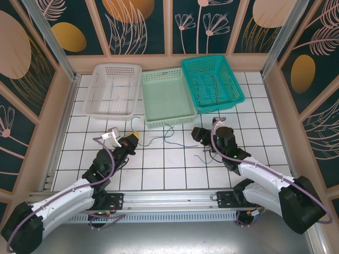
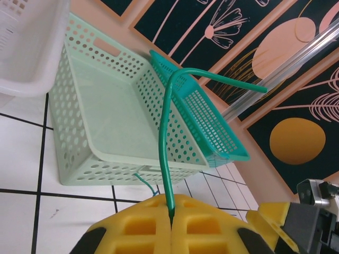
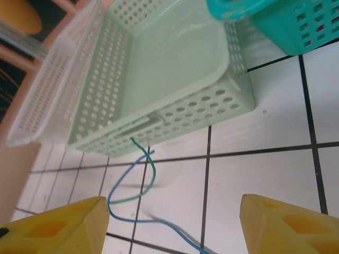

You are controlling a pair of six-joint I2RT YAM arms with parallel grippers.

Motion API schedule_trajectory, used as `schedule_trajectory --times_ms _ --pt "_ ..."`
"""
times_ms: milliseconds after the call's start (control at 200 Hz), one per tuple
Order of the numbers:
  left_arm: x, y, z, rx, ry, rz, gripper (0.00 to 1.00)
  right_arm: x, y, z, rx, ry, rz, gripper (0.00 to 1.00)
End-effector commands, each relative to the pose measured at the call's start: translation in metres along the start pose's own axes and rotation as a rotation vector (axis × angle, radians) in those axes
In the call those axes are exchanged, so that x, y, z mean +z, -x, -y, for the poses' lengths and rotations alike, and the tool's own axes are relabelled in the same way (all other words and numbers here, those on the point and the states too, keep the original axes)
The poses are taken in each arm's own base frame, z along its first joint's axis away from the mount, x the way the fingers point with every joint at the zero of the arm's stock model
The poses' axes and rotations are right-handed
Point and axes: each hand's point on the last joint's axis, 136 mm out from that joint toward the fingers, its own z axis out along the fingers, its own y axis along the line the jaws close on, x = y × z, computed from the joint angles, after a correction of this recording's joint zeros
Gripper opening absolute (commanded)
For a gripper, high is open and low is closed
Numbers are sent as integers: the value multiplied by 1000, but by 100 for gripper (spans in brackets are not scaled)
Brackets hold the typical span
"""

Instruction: Untangle the cables

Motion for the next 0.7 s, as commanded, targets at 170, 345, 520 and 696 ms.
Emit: schedule_trajectory --times_ms 170,345,520,696 --pt "6 6 8 41 14 -21 0 27 -51 -46 -388 112 -247 66" --pt "6 17 9 -1 28 22 0 46 -92 -69 -582 160 -360 66" --pt "9 28 15 -1 47 44 0 60 -114 -74 -624 171 -393 66" --pt "14 24 15 11 50 25 0 79 -129 -64 -667 97 -418 65"
